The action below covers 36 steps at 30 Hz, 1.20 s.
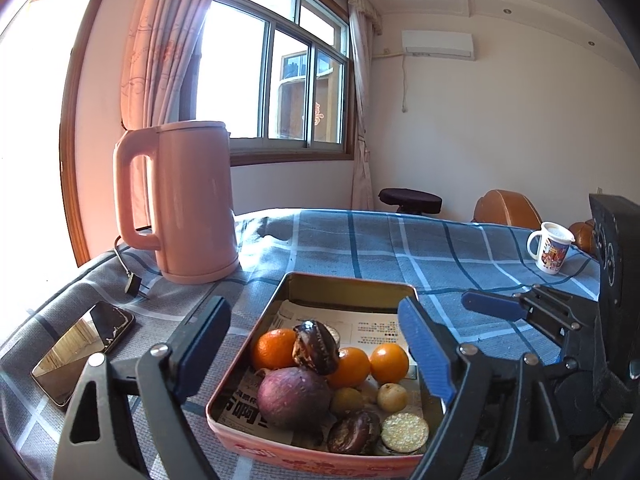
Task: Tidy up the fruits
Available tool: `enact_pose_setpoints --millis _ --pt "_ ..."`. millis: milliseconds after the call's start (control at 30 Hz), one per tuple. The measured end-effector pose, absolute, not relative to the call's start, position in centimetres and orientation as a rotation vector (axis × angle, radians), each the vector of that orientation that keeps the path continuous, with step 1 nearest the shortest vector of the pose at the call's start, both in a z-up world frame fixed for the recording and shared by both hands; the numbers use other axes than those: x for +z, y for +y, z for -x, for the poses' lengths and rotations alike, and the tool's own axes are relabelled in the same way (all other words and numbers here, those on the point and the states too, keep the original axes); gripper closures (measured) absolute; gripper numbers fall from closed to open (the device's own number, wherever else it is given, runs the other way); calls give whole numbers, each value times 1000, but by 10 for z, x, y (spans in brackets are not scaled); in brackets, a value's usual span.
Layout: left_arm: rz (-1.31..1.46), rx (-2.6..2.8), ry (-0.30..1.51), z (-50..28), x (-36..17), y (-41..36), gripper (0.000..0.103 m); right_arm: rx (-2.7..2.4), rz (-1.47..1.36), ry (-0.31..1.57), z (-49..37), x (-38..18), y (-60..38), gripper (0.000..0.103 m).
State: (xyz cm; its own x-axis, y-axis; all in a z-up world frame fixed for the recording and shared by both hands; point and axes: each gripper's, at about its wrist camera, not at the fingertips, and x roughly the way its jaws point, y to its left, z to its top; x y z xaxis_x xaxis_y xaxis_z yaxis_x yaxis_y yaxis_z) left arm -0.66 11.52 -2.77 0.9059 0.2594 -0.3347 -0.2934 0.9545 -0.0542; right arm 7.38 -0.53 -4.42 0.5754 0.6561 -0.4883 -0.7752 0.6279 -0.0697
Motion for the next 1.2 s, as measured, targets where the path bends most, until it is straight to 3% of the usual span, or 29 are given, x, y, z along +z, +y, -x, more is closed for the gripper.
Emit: enact_pose_setpoints --millis 1200 --pt "82 276 322 7 -20 105 12 795 241 408 -74 -29 -32 32"
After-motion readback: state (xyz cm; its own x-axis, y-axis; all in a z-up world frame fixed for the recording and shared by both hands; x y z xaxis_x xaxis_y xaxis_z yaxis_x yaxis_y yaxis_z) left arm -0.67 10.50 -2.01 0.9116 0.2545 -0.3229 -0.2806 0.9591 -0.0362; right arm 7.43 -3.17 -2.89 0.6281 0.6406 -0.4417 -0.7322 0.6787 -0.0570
